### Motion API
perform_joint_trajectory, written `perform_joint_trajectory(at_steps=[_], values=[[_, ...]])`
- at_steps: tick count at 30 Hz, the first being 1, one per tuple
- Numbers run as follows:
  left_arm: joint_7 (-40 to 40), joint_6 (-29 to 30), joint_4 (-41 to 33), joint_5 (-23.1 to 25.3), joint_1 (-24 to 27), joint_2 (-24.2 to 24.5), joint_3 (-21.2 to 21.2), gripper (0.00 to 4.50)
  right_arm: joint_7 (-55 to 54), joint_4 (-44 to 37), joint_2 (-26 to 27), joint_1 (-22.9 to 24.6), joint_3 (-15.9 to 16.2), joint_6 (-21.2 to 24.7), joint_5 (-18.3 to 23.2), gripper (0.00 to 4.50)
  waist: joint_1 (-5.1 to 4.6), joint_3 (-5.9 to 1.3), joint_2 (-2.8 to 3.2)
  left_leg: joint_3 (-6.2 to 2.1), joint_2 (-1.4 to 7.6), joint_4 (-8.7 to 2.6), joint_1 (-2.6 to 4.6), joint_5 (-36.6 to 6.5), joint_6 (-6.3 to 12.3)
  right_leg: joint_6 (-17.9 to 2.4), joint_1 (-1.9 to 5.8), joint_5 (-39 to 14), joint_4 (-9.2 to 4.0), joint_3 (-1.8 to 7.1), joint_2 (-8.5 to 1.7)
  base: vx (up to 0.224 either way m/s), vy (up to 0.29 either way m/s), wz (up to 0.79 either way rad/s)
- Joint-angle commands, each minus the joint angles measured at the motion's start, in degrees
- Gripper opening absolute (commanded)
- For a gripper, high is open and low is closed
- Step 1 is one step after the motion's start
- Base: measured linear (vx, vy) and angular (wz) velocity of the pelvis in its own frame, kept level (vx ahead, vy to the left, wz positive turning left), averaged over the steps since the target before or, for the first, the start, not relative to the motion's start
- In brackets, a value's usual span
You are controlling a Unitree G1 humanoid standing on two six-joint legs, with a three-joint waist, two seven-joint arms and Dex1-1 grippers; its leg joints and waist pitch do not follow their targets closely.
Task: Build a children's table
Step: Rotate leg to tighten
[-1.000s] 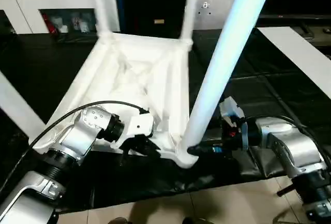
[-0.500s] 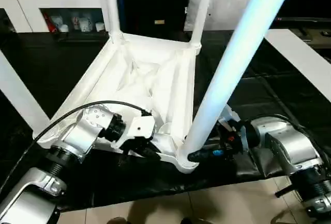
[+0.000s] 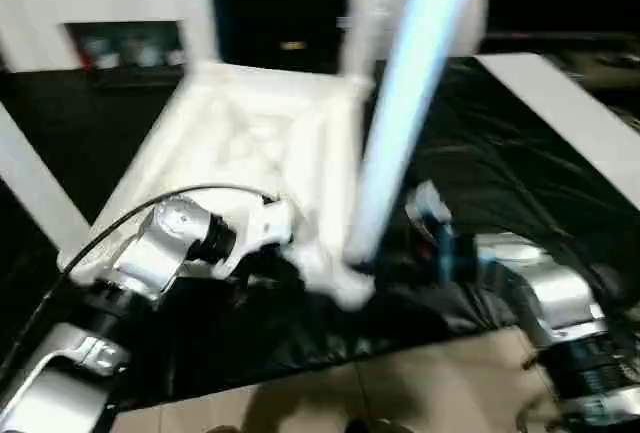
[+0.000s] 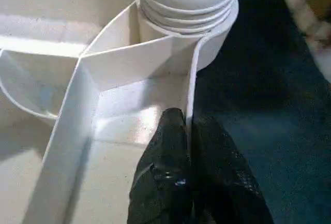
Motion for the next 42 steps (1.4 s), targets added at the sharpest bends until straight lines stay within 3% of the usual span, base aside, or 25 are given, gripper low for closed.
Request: perform_joint_trajectory(at_steps=[1, 2, 3, 4, 5, 7, 8, 9, 13, 14, 16, 19, 21, 23, 24, 27, 31, 36, 39, 42], values=[[5.5, 3.6, -3.5, -2.1, -1.2, -6.7, -0.8, 0.00, -8.7, 0.0, 5.3, -1.1, 1.8, 1.7, -1.5, 2.08, -0.09, -3.13, 0.22, -0.80, 0.47, -4.18, -0.18, -18.3, -0.65, -1.8, 2.86, -39.3, -6.17, 1.16, -2.88, 0.000, 0.000, 0.00], [7.1, 4.5, -3.4, -1.9, -1.4, -7.8, -0.5, 0.00, -11.5, 0.1, 6.6, -1.1, 1.5, 2.2, -2.3, 2.06, -0.98, -3.07, 0.00, -1.01, 0.36, -4.21, -0.65, -19.1, -0.58, -1.3, 3.06, -39.6, -6.34, 0.74, -2.77, 0.000, 0.000, 0.00], [9.0, 5.5, -3.3, -1.8, -1.6, -9.2, -0.1, 0.00, -14.5, 0.4, 7.9, -1.3, 1.0, 2.3, -3.1, 2.05, -1.52, -3.17, 0.14, -1.05, 0.13, -3.99, -0.39, -19.7, -0.29, -0.8, 2.94, -40.3, -6.92, 0.38, -2.83, 0.000, 0.000, 0.00], [14.6, 8.5, -2.6, -1.8, -2.4, -13.6, 1.1, 0.00, -23.3, 1.6, 12.0, -1.9, -0.2, 2.7, -5.3, 2.04, -1.97, -3.25, 0.46, -1.14, 0.32, -3.99, -0.42, -19.6, 0.11, -1.2, 3.10, -39.2, -6.95, 0.30, -3.03, 0.000, 0.000, 0.00], [14.6, 8.5, -2.6, -1.8, -2.4, -13.6, 1.1, 0.00, -23.3, 1.6, 12.0, -1.9, -0.2, 2.7, -5.3, 2.04, -2.26, -3.12, 0.70, -1.15, 0.51, -4.07, -0.32, -19.8, 0.12, -1.9, 2.83, -38.2, -7.04, 0.16, -3.00, 0.000, 0.000, 0.00], [20.4, 10.3, -2.3, -1.5, -2.8, -17.5, 2.7, 0.00, -30.7, 3.1, 15.8, -2.5, -2.0, 2.3, -6.9, 2.04, -2.95, -3.22, 0.42, -1.27, 0.21, -3.96, 0.27, -21.2, 1.23, -3.3, 2.72, -35.3, -7.32, -0.31, -2.80, 0.000, 0.000, 0.00], [21.6, 10.7, -2.4, -1.1, -2.8, -18.4, 2.8, 0.00, -32.3, 3.3, 16.8, -2.6, -2.4, 1.9, -7.1, 2.04, -3.07, -3.17, 0.44, -1.21, 0.25, -4.03, 0.22, -21.0, 1.59, -3.6, 2.72, -34.8, -7.26, -0.18, -2.81, 0.000, 0.000, 0.00], [22.2, 10.9, -2.5, -0.9, -2.7, -18.9, 2.9, 0.00, -33.3, 3.4, 17.4, -2.6, -2.7, 1.5, -7.3, 2.04, -3.08, -3.20, 0.93, -1.25, 0.31, -4.18, 0.12, -20.4, 2.06, -4.1, 2.85, -33.6, -7.13, 0.01, -2.85, 0.000, 0.000, 0.00], [23.9, 10.9, -2.6, -0.8, -2.7, -20.2, 3.4, 0.00, -36.4, 3.7, 19.3, -2.7, -3.3, -0.8, -8.1, 2.04, -3.03, -3.45, 0.98, -1.17, 0.51, -4.47, -0.27, -18.3, 2.74, -5.6, 3.15, -29.3, -6.30, 0.69, -2.88, 0.000, 0.000, 0.00], [23.9, 10.9, -2.6, -0.8, -2.7, -20.2, 3.4, 0.00, -36.4, 3.7, 19.3, -2.7, -3.3, -0.8, -8.1, 2.04, -2.93, -3.59, 1.07, -1.00, 0.65, -4.56, -0.46, -16.3, 3.36, -7.2, 3.31, -25.2, -5.73, 1.19, -2.84, 0.000, 0.000, 0.00], [23.9, 10.9, -2.6, -0.8, -2.7, -20.2, 3.4, 0.00, -36.4, 3.7, 19.3, -2.7, -3.3, -0.8, -8.1, 2.04, -2.79, -3.68, 1.05, -0.76, 0.66, -4.57, -0.44, -14.7, 3.88, -8.4, 3.39, -22.7, -5.38, 1.48, -2.81, 0.000, 0.000, 0.00], [24.1, 11.0, -2.7, -0.6, -2.7, -20.2, 3.3, 0.00, -36.9, 3.8, 19.6, -2.7, -3.4, -1.4, -8.1, 2.36, -2.47, -3.59, 0.95, -0.45, 0.52, -4.49, -0.47, -13.3, 4.31, -8.7, 3.41, -23.2, -5.34, 1.70, -2.87, 0.000, 0.000, 0.00], [21.0, 8.7, -3.3, -0.1, -1.7, -16.7, 2.6, 0.00, -33.7, 2.1, 18.5, -1.5, -4.5, -3.4, -6.1, 2.71, -2.32, -3.41, 0.97, -0.35, 0.45, -4.44, -0.30, -14.4, 4.21, -8.0, 3.18, -25.8, -5.59, 1.74, -2.90, 0.000, 0.000, 0.00], [18.1, 6.1, -4.3, -0.1, -0.6, -13.6, 2.5, 0.00, -30.7, -0.5, 16.5, -0.2, -5.7, -2.7, -4.5, 2.79, -2.07, -3.61, 1.16, -0.60, 0.46, -4.50, -0.51, -14.2, 4.34, -7.0, 3.54, -26.8, -5.59, 1.66, -3.10, 0.000, 0.000, 0.00], [17.7, 5.9, -4.6, -0.3, -0.4, -13.0, 2.8, 0.00, -29.8, -1.3, 15.9, 0.1, -6.0, -2.2, -4.1, 2.89, -1.91, -3.89, 1.22, -0.47, 0.76, -4.47, -0.54, -11.7, 4.68, -7.7, 3.56, -22.5, -5.06, 1.93, -2.92, 0.000, 0.000, 0.00], [16.4, 5.5, -4.9, -0.9, -0.2, -11.8, 3.3, 0.00, -27.3, -3.2, 14.0, 0.8, -6.0, -1.0, -3.1, 3.19, -1.59, -4.04, 1.28, -0.27, 0.80, -4.33, -0.66, -9.1, 4.93, -9.8, 3.60, -17.9, -4.28, 2.07, -2.67, 0.000, 0.000, 0.00], [10.0, 1.9, -4.9, -1.4, 0.7, -8.1, 2.3, 0.00, -20.5, -5.6, 8.4, 1.8, -6.1, 0.0, -0.4, 3.58, -0.70, -4.05, 1.37, -0.07, 0.86, -4.28, -0.58, -8.1, 5.51, -10.4, 3.71, -16.3, -3.99, 2.19, -2.67, 0.000, 0.000, 0.00], [-0.1, -3.5, -4.2, -3.2, 1.4, -3.2, -0.1, 0.00, -4.9, -7.1, -1.6, 2.5, -3.7, -1.9, 1.8, 4.07, 0.83, -3.71, 1.67, 0.08, 1.35, -4.49, 0.23, -10.2, 5.16, -10.8, 3.16, -16.8, -3.95, 2.45, -2.65, 0.000, 0.000, 0.00], [-4.2, -6.4, -2.7, -2.7, 0.8, -0.8, -1.5, 0.00, 2.7, -5.4, -5.8, 2.1, -2.4, -4.9, 1.6, 4.07, 1.43, -3.66, 1.50, 0.14, 1.27, -4.51, 0.41, -12.5, 4.20, -10.2, 2.99, -20.1, -4.27, 2.44, -2.81, 0.000, 0.000, 0.00], [-6.9, -9.0, -0.8, -2.5, -0.2, 0.4, -2.0, 0.00, 8.8, -4.2, -8.6, 1.4, -1.4, -5.8, 2.9, 4.07, 1.77, -3.58, 1.43, 0.23, 1.33, -4.60, 0.48, -13.2, 3.99, -10.6, 2.99, -20.0, -4.13, 2.81, -2.72, 0.000, 0.000, 0.00]])
